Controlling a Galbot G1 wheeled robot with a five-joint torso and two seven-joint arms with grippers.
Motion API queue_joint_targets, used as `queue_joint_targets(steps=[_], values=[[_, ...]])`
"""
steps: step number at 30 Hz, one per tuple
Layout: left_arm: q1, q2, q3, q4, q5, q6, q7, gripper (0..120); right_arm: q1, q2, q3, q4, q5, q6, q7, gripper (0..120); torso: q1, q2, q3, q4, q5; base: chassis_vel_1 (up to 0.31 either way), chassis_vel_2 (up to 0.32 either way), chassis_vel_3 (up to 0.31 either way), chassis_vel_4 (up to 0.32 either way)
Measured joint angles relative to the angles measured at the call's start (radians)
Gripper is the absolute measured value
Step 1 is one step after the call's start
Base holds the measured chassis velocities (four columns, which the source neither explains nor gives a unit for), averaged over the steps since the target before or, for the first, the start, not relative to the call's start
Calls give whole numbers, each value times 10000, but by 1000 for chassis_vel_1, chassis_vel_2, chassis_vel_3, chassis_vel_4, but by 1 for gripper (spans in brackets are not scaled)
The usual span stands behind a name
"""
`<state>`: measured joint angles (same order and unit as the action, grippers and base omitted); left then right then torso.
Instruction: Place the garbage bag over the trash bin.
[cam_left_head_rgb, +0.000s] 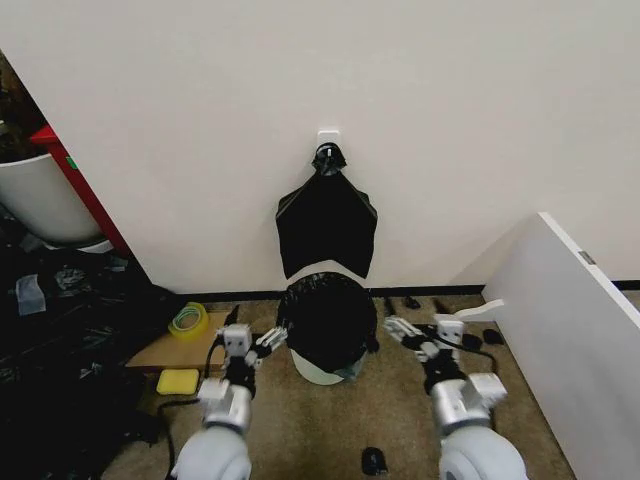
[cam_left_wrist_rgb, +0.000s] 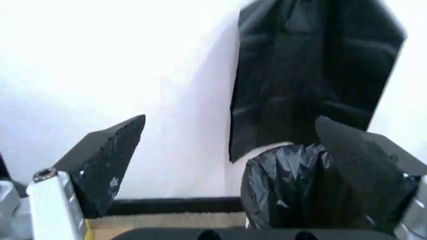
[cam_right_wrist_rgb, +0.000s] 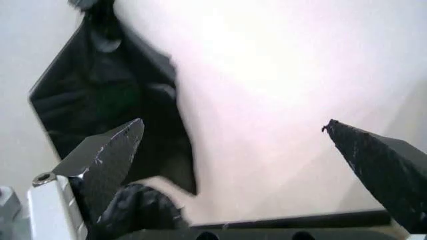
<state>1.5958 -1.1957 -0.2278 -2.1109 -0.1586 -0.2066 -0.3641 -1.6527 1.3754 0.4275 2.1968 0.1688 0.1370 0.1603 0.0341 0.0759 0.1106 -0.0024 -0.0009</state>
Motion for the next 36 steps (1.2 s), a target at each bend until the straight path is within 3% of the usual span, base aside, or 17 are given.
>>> queue_joint_targets(steps=[1, 3, 7, 11, 19, 36], values=[[506, -207, -336, -240, 260, -367, 169, 100, -524, 188, 178, 35, -377, 571, -216, 100, 0, 0, 1, -2, 3, 0, 0, 0, 0], [614, -262, -436, -298, 297, -467, 227, 100, -645, 237, 204, 50, -492, 703, -259, 100, 0, 0, 0, -3, 3, 0, 0, 0, 0], [1609, -751, -1336, -819, 383, -1726, 988, 100, -1661, 751, 144, 118, -1712, 1947, -439, 100, -1, 0, 0, -3, 2, 0, 0, 0, 0], [2220, -976, -1615, -1074, 739, -2130, 1053, 100, -1995, 975, 39, 158, -2389, 2501, -355, 100, -1, 0, 1, -1, 3, 0, 0, 0, 0], [2870, -1192, -1581, -1235, 1394, -2477, 1026, 100, -2159, 1167, -297, 465, -2625, 2420, -225, 100, 0, 0, 1, -1, 3, 0, 0, 0, 0], [2909, -1339, -1411, -1065, 1712, -2312, 693, 100, -2254, 1115, -264, 498, -2219, 2216, -130, 100, 1, 0, 2, -1, 4, 0, 0, 0, 0]])
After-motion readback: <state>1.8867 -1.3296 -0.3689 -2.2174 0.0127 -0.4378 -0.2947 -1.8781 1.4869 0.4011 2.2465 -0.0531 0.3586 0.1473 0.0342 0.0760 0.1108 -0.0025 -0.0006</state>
